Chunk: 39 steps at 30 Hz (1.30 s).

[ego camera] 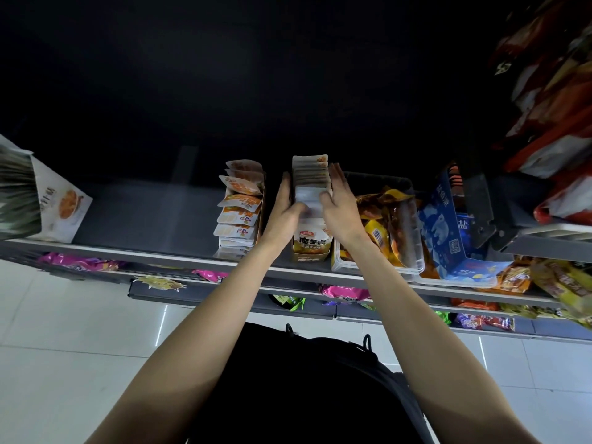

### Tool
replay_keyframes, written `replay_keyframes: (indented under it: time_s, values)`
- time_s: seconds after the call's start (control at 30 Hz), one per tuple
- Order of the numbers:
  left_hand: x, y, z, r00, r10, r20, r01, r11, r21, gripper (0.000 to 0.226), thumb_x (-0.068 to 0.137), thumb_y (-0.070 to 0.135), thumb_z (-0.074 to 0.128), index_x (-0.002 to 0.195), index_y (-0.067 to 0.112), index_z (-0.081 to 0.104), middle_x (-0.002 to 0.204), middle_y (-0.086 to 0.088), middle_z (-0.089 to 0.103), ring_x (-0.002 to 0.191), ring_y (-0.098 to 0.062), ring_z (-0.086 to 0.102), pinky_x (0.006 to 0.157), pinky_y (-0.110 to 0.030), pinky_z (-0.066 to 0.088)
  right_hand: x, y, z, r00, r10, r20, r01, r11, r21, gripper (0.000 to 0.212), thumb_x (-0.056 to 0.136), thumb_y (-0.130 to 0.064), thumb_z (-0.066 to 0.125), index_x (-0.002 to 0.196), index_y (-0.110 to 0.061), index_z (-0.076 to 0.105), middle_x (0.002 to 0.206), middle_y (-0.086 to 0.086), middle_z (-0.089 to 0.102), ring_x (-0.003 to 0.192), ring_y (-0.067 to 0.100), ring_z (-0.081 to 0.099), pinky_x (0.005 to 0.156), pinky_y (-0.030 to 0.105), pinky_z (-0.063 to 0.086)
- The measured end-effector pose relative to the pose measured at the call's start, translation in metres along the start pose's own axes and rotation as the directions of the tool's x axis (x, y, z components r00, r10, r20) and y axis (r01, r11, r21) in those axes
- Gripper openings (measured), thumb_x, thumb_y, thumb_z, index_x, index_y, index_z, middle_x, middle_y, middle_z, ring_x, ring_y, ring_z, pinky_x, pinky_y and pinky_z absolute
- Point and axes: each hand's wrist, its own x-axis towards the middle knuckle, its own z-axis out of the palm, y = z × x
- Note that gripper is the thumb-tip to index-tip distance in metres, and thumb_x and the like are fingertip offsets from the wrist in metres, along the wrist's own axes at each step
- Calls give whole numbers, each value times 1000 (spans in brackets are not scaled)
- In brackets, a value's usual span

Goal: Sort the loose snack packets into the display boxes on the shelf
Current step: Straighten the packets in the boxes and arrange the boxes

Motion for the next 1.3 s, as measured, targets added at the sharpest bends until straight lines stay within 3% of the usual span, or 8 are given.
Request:
replay_keyframes:
  time_s: [0.2,0.33,0.47,0.63,0.77,0.9,1.1,1.3]
  values:
    - [28,8,-10,982,190,23,-183,898,400,63,97,12,47,151,16,15,157,5,8,142,-5,7,114,-20,11,32,7,-9,992,-80,99,104,959,-265,48,96,-2,41,144,-8,34,156,12,17,144,23,19,106,12,17]
    - [46,4,-14,954,263,142,-277,597,753,65,97,24,47,151,13,13,159,-4,3,146,-18,7,117,-32,16,36,10,-10,984,-170,46,175,904,-391,52,92,-4,46,143,-7,36,146,16,34,131,31,40,107,38,38]
    - [49,7,-18,944,276,183,-287,410,866,62,98,35,42,150,10,18,158,-4,14,145,-18,13,117,-33,20,35,14,-14,982,-150,115,188,835,-517,56,96,-11,42,149,-16,25,149,8,27,133,29,34,103,38,41]
    - [36,14,-16,939,308,153,-307,552,776,63,99,29,43,151,9,13,159,-5,3,146,-17,-1,119,-30,6,23,4,-17,992,-127,-27,110,933,-342,52,101,-13,38,148,-2,20,153,19,22,140,30,28,106,30,35]
    - [7,19,-8,958,286,32,-239,728,643,59,101,26,37,151,14,8,159,-1,1,145,-13,-3,115,-24,2,-10,6,-15,995,-100,-32,90,970,-226,53,100,-9,37,149,-3,16,156,13,15,145,21,13,93,-8,2]
    - [-4,23,4,997,-66,-35,70,989,131,56,101,18,37,151,20,12,155,0,22,143,-15,18,103,-18,17,-1,9,4,996,38,84,-33,998,-60,62,97,-13,39,152,-12,11,159,5,10,146,15,7,115,19,2]
    - [-2,10,11,996,-90,-15,89,995,-38,58,99,11,34,151,24,10,154,0,25,140,-14,26,111,-24,23,6,13,14,989,59,134,-48,996,-81,64,99,-13,40,152,-16,5,160,4,1,146,14,2,100,7,3]
    - [-8,8,10,991,-108,-83,90,977,-193,58,100,11,33,151,21,10,153,5,23,131,-2,26,100,-16,27,-5,7,-7,993,-53,110,59,997,-52,59,98,-15,45,151,-18,19,158,3,11,146,16,8,116,26,12]
